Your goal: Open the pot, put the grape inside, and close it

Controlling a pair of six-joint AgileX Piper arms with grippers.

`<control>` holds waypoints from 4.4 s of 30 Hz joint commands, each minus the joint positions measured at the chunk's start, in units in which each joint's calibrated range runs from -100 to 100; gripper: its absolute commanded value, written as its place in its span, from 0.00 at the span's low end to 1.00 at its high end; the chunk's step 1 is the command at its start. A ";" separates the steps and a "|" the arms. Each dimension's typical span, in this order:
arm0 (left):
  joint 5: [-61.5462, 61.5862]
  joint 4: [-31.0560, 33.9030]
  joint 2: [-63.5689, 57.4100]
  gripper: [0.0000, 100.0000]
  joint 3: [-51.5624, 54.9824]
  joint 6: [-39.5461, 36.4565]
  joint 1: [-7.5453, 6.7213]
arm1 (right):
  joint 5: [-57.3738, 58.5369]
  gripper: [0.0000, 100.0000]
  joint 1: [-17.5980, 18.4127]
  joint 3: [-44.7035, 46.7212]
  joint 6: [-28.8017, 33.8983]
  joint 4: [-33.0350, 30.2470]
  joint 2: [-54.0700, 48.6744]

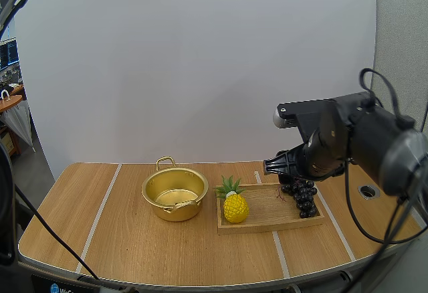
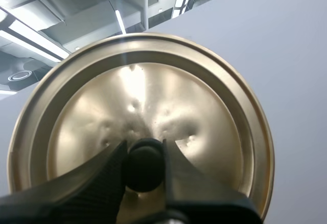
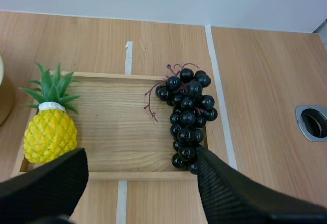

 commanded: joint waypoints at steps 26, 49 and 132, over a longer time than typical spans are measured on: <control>-4.47 -0.15 -0.40 0.00 -0.53 -0.87 -0.17 | -25.06 1.00 -10.41 -10.22 -25.85 15.60 32.07; -4.47 -0.15 -0.40 0.00 -0.53 -0.87 -0.17 | -28.89 1.00 -10.84 -19.18 -32.11 19.15 50.80; -4.47 -0.15 -0.40 0.00 -0.53 -0.87 -0.17 | -2.29 0.00 13.59 -32.88 -26.78 27.07 24.57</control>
